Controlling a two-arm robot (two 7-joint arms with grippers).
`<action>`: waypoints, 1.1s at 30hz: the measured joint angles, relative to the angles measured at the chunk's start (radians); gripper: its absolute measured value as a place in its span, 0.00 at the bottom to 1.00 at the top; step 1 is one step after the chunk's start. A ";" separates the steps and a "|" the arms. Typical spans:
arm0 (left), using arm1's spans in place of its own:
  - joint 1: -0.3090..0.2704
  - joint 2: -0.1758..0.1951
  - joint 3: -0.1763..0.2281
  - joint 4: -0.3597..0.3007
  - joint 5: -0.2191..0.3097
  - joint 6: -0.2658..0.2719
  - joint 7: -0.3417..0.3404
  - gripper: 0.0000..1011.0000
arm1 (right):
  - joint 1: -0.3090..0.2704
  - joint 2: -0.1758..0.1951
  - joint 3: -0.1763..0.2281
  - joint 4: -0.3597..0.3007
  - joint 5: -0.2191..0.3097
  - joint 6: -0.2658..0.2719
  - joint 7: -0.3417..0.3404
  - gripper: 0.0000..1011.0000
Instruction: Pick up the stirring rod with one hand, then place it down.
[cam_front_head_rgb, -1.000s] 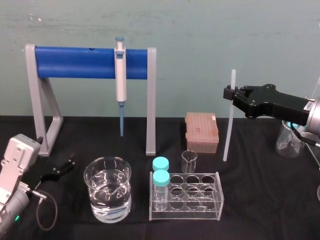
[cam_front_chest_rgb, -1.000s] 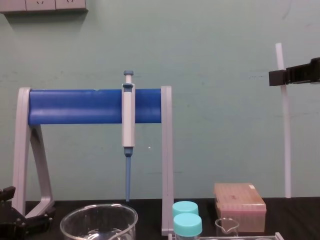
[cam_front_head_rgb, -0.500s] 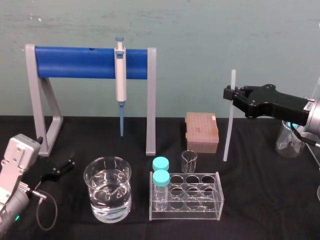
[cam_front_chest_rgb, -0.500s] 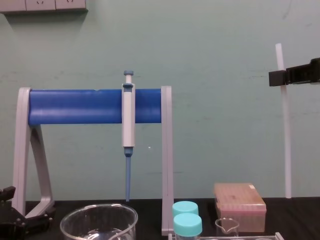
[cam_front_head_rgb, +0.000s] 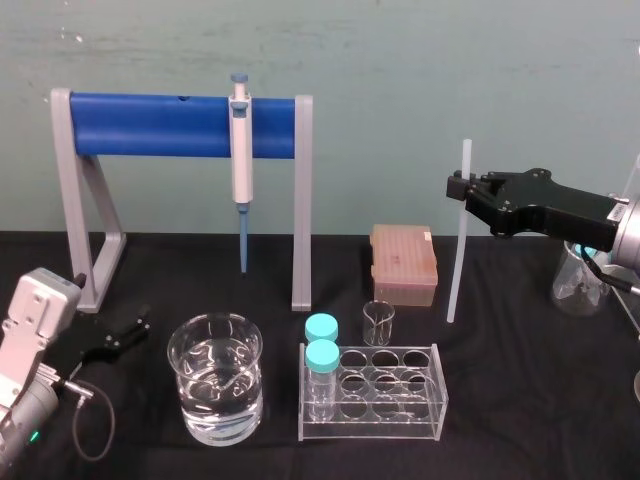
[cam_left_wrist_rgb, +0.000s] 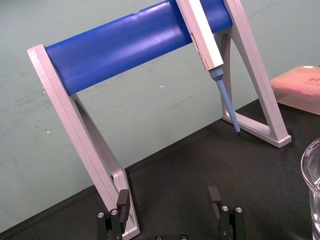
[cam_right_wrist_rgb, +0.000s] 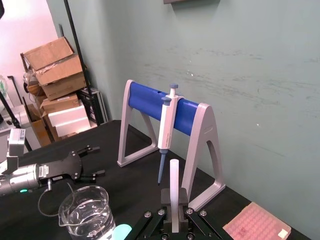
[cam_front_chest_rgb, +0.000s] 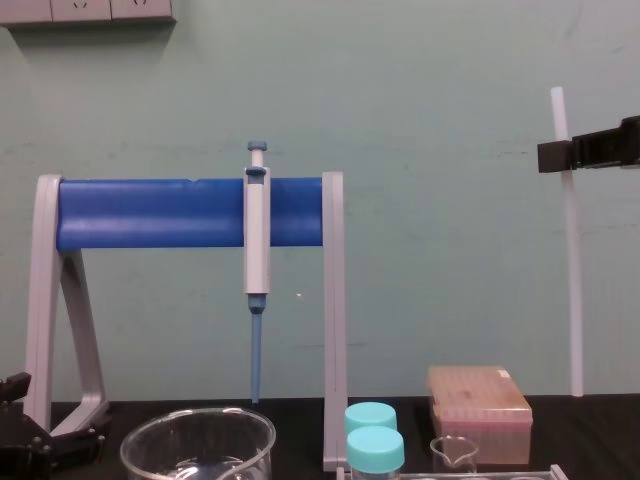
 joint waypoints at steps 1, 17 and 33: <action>0.000 0.000 0.000 0.000 0.000 0.000 0.000 0.99 | 0.000 0.000 0.000 0.000 0.000 0.000 0.000 0.07; 0.000 0.000 0.000 0.000 0.000 0.000 0.000 0.99 | 0.000 0.000 0.000 0.000 0.000 0.000 0.000 0.07; 0.000 0.000 0.000 0.000 0.000 0.000 0.000 0.99 | 0.000 0.000 0.000 0.000 0.000 0.000 0.000 0.07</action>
